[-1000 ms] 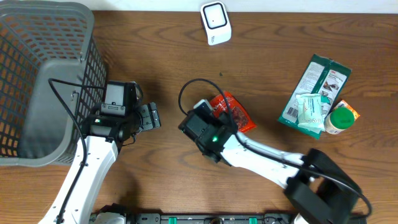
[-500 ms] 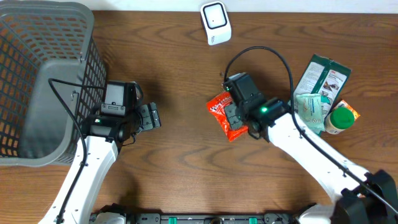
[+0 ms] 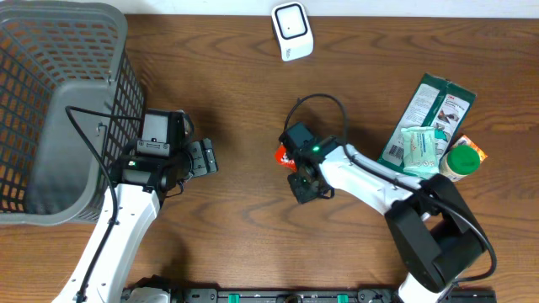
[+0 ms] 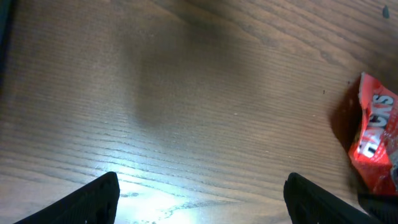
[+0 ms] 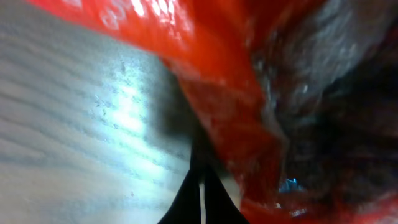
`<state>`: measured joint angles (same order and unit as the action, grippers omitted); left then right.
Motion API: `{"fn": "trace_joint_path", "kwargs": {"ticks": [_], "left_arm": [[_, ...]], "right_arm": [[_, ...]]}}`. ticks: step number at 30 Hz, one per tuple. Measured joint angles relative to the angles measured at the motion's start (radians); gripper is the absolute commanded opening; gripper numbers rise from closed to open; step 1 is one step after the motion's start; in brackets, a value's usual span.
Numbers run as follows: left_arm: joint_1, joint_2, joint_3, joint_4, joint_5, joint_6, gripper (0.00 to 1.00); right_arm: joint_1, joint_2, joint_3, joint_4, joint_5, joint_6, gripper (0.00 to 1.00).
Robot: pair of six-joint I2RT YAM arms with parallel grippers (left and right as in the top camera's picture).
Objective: Scan the item barcode
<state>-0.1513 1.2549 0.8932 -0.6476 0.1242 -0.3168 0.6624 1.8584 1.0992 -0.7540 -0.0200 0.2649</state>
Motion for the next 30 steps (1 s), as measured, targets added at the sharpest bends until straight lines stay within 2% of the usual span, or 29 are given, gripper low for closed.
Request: {"fn": "trace_joint_path", "kwargs": {"ticks": [4, 9, 13, 17, 22, 30], "left_arm": [[0.0, 0.0, 0.0, -0.001, 0.0, 0.0, 0.85], [0.0, 0.0, 0.0, 0.0, 0.0, 0.0, 0.85], [0.0, 0.0, 0.0, 0.0, 0.0, 0.0, 0.85], [0.0, 0.0, 0.0, 0.0, 0.0, 0.0, 0.85], [0.0, 0.0, 0.0, 0.0, 0.0, 0.0, 0.85], [0.0, 0.0, 0.0, -0.001, 0.0, 0.0, 0.85]], "right_arm": [[0.013, 0.0, 0.002, 0.01, -0.04, -0.011, 0.01], [0.004, -0.006, 0.082, -0.084, -0.096, -0.061, 0.01], [-0.049, -0.057, 0.192, -0.174, -0.098, -0.076, 0.01], [-0.13, -0.106, 0.225, -0.202, -0.092, -0.084, 0.01], [-0.18, -0.105, 0.163, -0.162, -0.088, -0.087, 0.01], [-0.18, -0.098, -0.064, 0.007, -0.103, -0.079, 0.01]]}}
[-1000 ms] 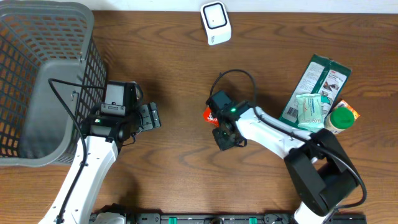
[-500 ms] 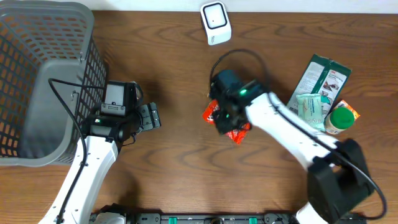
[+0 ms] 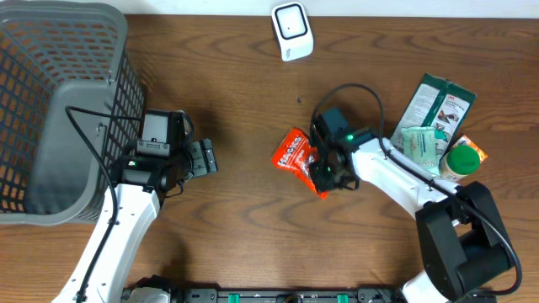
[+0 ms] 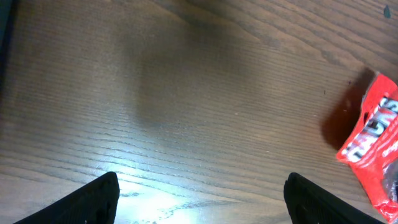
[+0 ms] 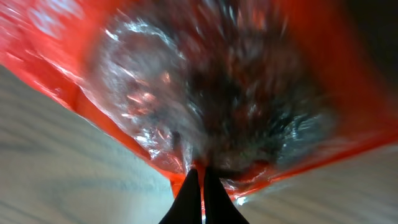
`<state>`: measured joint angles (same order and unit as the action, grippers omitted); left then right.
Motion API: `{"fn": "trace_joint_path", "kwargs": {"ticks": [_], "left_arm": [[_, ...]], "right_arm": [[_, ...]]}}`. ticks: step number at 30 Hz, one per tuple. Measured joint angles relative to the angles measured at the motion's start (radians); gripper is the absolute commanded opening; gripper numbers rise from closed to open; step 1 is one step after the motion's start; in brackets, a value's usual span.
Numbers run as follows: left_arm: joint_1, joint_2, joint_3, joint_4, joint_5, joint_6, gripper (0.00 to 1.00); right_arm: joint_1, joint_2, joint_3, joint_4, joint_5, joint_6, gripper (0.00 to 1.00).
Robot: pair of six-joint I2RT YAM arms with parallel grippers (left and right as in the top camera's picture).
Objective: Scan the item barcode
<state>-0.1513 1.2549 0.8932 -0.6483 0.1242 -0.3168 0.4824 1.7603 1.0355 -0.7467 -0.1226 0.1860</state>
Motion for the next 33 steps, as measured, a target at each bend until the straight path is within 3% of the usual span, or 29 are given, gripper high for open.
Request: {"fn": "trace_joint_path", "kwargs": {"ticks": [7, 14, 21, 33], "left_arm": [[0.0, 0.0, 0.0, 0.0, 0.0, 0.0, 0.85], [0.0, 0.0, 0.0, 0.0, 0.0, 0.0, 0.85], [0.0, 0.0, 0.0, 0.0, 0.0, 0.0, 0.85], [0.0, 0.0, 0.0, 0.0, 0.0, 0.0, 0.85]], "right_arm": [[0.0, 0.0, -0.044, -0.027, -0.035, 0.008, 0.01], [0.0, 0.0, 0.141, -0.097, -0.071, -0.026, 0.05], [0.018, 0.0, 0.158, 0.003, -0.077, -0.04, 0.05], [0.123, 0.0, -0.01, 0.241, -0.08, 0.013, 0.06]]}}
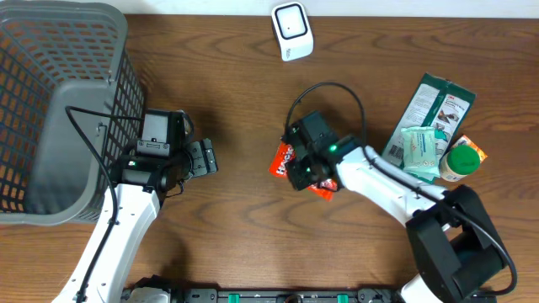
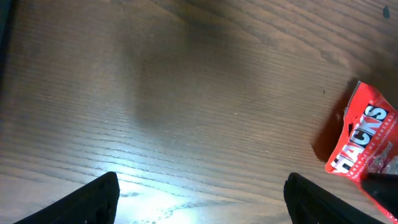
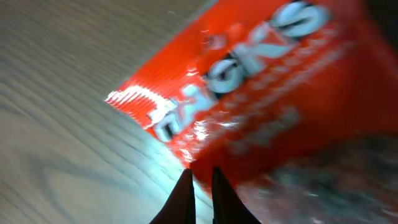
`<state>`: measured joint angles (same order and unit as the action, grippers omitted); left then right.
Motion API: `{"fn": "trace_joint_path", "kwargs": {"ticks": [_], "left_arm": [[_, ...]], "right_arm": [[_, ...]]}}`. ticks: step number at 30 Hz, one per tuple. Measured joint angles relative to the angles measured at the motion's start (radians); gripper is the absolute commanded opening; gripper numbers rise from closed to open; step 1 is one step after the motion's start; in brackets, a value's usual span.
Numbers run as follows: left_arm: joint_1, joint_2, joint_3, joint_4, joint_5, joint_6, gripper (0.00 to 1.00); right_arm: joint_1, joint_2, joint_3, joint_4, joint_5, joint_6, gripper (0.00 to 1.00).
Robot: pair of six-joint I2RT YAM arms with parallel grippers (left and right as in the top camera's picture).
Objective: Scan the item barcode
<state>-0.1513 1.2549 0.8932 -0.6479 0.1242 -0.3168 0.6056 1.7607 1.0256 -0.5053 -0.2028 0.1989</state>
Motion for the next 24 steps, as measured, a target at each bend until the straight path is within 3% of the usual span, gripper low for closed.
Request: {"fn": "trace_joint_path", "kwargs": {"ticks": [4, 5, 8, 10, 12, 16, 20, 24], "left_arm": [[0.0, 0.0, 0.0, 0.0, 0.0, 0.0, 0.85], [0.0, 0.0, 0.0, 0.0, 0.0, 0.0, 0.85], [0.0, 0.0, 0.0, 0.0, 0.0, 0.0, 0.85], [0.0, 0.0, 0.0, 0.0, 0.0, 0.0, 0.85], [0.0, 0.0, 0.0, 0.0, 0.0, 0.0, 0.85], [0.0, 0.0, 0.0, 0.0, 0.0, 0.0, 0.85], [0.0, 0.0, 0.0, 0.0, 0.0, 0.0, 0.85], [0.0, 0.0, 0.0, 0.0, 0.0, 0.0, 0.85]], "right_arm": [[0.036, 0.0, -0.018, 0.047, -0.003, 0.023, 0.13], [0.041, 0.0, -0.016, 0.046, -0.006, 0.025, 0.24], [0.048, 0.0, 0.014, -0.016, -0.023, 0.007, 0.33], [0.045, -0.005, 0.053, -0.068, -0.023, -0.012, 0.44], [0.037, -0.021, 0.099, -0.116, -0.027, -0.043, 0.66], [0.009, -0.112, 0.182, -0.223, -0.022, -0.126, 0.79], [-0.039, -0.173, 0.219, -0.305, 0.04, -0.222, 0.8], [-0.062, -0.15, 0.209, -0.319, 0.109, -0.293, 0.72]]}}
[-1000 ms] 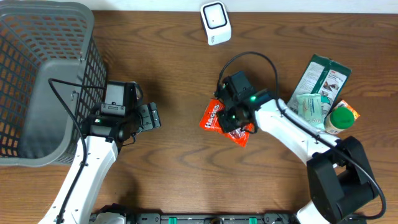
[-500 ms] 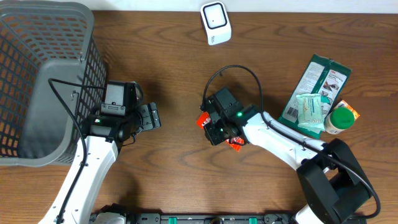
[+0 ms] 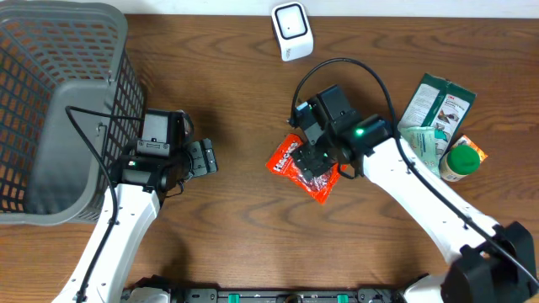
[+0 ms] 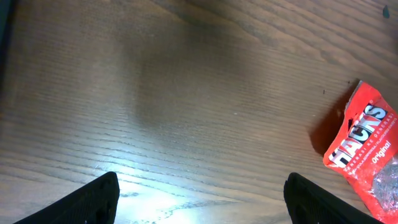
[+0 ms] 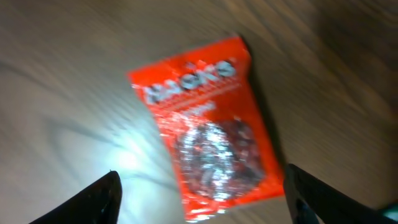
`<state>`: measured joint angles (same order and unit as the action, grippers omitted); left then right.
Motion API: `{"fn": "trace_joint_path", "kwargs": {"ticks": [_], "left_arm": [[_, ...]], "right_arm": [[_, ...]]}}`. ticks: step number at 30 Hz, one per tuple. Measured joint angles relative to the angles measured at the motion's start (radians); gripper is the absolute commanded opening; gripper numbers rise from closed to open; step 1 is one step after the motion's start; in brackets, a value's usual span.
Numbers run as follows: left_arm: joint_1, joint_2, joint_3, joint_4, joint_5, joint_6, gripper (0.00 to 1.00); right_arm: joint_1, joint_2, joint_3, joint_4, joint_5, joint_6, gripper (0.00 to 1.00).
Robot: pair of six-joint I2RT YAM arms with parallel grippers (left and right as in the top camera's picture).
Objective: Scan the item barcode
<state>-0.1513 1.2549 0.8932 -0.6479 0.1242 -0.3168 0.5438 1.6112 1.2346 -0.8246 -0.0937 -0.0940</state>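
A red Hacks candy bag (image 3: pixel 301 168) lies flat on the wooden table, label side up, also seen in the right wrist view (image 5: pixel 208 127) and at the right edge of the left wrist view (image 4: pixel 367 155). My right gripper (image 5: pixel 202 199) hangs open above the bag, its fingers wide apart and holding nothing. The white barcode scanner (image 3: pixel 291 30) stands at the table's far edge. My left gripper (image 4: pixel 202 199) is open over bare wood to the left, beside the basket.
A grey wire basket (image 3: pixel 55 101) fills the far left. At the right lie a green package (image 3: pixel 429 114), a pale wipes pack (image 3: pixel 424 145) and a green-lidded jar (image 3: pixel 461 162).
My right gripper has opened and now stands higher, clear of the red bag. The bag lies flat with its label up. The left arm has not moved.
My right gripper was shut, pressed close against the red bag at table centre. Then it was further right, still shut against the bag. Then back left, nearly shut over the label side. Now it is open above the flat bag.
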Motion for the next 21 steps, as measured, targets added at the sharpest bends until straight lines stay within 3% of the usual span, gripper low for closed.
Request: {"fn": "trace_joint_path", "kwargs": {"ticks": [4, 21], "left_arm": [[0.0, 0.0, 0.0, 0.0, 0.0, 0.0, 0.85], [0.0, 0.0, 0.0, 0.0, 0.0, 0.0, 0.85]], "right_arm": [[-0.001, 0.05, -0.019, 0.043, 0.025, -0.055, 0.64], [0.012, 0.272, -0.026, 0.132, 0.05, -0.107, 0.68]]}}
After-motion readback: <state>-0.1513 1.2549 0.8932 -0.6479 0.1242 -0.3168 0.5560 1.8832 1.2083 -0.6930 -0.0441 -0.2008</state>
